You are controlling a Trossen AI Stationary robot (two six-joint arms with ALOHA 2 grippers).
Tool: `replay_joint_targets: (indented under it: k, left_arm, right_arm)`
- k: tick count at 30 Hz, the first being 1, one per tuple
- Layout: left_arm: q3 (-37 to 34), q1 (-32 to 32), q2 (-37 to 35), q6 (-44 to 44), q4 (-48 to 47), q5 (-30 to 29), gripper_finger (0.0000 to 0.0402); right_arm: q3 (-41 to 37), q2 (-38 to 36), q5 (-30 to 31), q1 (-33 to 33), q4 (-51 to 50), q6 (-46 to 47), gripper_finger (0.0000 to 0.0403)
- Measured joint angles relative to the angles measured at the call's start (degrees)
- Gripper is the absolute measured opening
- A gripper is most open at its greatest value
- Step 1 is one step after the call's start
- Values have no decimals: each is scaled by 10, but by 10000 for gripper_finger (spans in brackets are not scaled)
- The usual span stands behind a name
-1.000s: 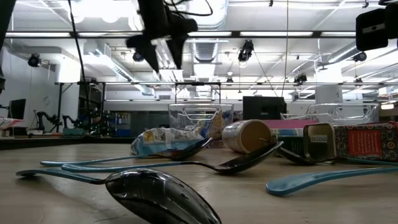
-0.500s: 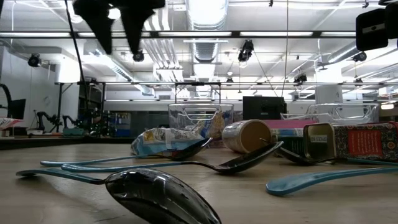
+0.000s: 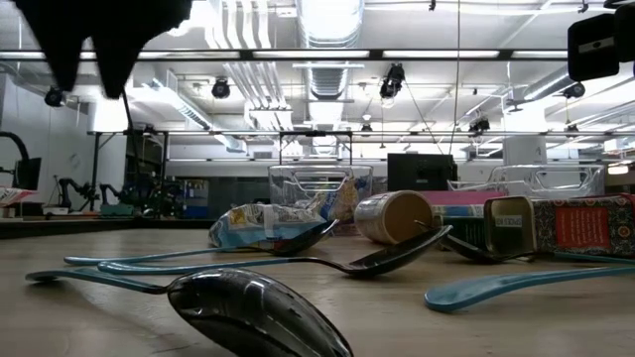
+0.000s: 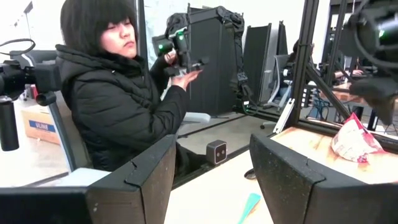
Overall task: Pick & Place Food Item
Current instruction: Put the red noodle pack into the left transparent bin
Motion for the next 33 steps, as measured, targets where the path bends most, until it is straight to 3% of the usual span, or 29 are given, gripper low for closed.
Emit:
replay_joint_targets:
  k: [10,33]
  left_arm:
    - [-120,-7,0,7,142,63,347]
    - [-231,-23,0,-10,232,93,347]
  right_arm:
    - [0,0,0,0,0,0,206]
    - [0,0,0,0,0,0,206]
